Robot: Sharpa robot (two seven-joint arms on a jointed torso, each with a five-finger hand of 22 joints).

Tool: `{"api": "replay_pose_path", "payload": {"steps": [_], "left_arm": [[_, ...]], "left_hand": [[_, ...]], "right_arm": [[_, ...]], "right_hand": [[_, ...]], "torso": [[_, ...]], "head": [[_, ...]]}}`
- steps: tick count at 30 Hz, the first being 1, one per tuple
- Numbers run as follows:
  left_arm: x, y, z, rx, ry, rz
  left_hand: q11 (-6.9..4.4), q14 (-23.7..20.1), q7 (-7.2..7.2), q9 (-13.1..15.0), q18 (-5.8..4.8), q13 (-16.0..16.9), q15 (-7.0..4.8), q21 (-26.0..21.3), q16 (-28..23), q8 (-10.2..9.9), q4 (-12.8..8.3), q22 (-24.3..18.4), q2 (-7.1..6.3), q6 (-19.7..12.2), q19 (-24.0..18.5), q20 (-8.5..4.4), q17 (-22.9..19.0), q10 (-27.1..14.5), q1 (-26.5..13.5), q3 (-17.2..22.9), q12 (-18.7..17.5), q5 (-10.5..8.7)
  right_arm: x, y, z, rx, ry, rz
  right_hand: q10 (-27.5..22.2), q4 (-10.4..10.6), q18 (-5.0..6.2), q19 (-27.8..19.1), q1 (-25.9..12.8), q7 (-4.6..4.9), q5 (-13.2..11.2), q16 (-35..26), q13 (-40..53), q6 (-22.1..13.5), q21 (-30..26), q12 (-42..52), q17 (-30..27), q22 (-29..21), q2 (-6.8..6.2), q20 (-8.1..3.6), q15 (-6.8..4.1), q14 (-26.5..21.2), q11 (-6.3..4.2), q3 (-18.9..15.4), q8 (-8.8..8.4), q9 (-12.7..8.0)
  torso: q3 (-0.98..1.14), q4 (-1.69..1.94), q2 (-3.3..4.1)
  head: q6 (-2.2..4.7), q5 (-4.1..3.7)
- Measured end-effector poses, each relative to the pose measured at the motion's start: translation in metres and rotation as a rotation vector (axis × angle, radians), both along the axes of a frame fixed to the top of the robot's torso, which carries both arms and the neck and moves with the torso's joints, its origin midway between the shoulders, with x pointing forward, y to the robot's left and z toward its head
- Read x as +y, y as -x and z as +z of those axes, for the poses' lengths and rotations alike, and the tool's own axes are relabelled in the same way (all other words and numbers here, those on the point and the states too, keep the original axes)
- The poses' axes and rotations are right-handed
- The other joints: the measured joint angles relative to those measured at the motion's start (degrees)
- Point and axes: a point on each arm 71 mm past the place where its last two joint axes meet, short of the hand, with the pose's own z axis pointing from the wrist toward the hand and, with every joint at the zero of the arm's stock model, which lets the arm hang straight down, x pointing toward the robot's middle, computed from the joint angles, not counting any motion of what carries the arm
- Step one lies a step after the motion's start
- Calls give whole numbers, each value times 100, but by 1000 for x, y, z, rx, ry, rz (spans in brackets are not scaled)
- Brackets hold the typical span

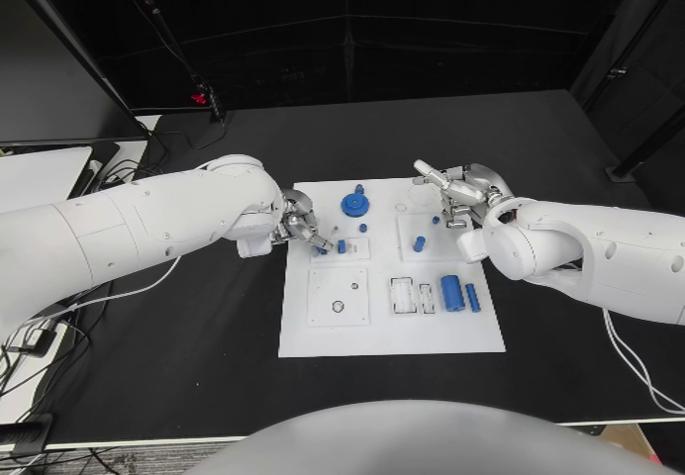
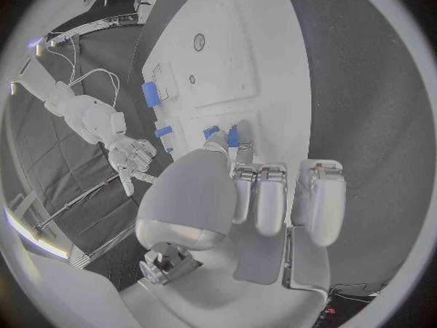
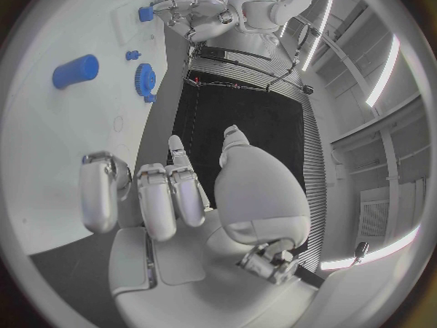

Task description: Assemble the parts on the task board

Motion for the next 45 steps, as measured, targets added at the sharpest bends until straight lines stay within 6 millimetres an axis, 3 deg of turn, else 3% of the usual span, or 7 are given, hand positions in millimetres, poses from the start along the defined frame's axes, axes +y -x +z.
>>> {"api": "replay_pose_path", "payload": {"steps": [15,19,24,28,31,40,45], "left_arm": [[1,-1,0,8,-7,-2],[0,-2,0,10,-9,-3],[0,-2,0,12,-15,-2],[0,-2,0,14,-20,-1],[0,-2,1,15,-22,-2],[-1,-3,1,20,-26,-5],[-1,-3,1,21,-27,-5]], "left_hand": [[0,0,11,0,0,0,0,0,0,-14,5,0,10,10,0,0,0,0,-10,45,-26,-12],[0,0,42,0,0,1,0,0,0,-50,6,0,141,-20,0,0,0,0,-141,59,-25,-189],[55,0,78,-28,0,32,0,0,0,-104,5,0,371,-145,0,0,0,5,-371,-233,5,-596],[80,0,59,-21,0,159,0,0,0,-96,0,0,515,-207,0,0,0,-21,-515,-479,5,-870],[90,0,80,-4,0,441,0,0,0,-88,-1,0,608,-247,0,0,0,-30,-610,-622,5,-1045],[89,0,69,19,0,425,0,0,0,-37,-4,0,555,-341,0,0,0,-30,-913,-809,-80,-1154],[89,0,73,38,0,62,0,0,0,-25,4,0,502,-360,0,0,0,-30,-926,-865,-52,-1154]], "right_arm": [[0,0,0,-1,0,-1],[0,0,0,-1,0,-1],[0,0,0,-2,0,-1],[0,0,0,-2,0,-1],[0,0,0,-2,0,-1],[0,0,0,-3,0,0],[0,0,0,-3,0,-1]], "right_hand": [[0,0,0,0,0,0,0,0,0,0,0,0,0,0,0,0,0,0,0,0,0,0],[0,0,0,0,0,0,0,0,0,0,0,0,0,0,0,0,0,0,0,0,0,0],[0,-3,0,0,-2,0,0,0,0,0,0,0,0,0,2,0,0,0,0,-2,18,0],[0,-17,0,0,-22,0,0,0,0,0,0,0,0,0,22,0,0,0,0,-16,20,0],[0,-16,0,0,-22,0,0,0,0,0,0,0,0,0,22,0,0,0,0,-16,20,0],[0,-16,0,0,-22,0,0,0,0,0,0,0,0,0,22,0,0,0,0,-15,20,0],[0,-16,0,0,-22,0,0,0,0,0,0,0,0,0,22,0,0,0,0,-15,19,0]], "torso": [[-2,-3,0],[-2,-3,0],[-2,-3,0],[-3,-4,0],[-3,-4,0],[-1,-4,0],[-1,-4,0]], "head": [[1,-20],[1,-20],[4,-21],[4,-26],[1,-27],[-6,-33],[-7,-34]]}}
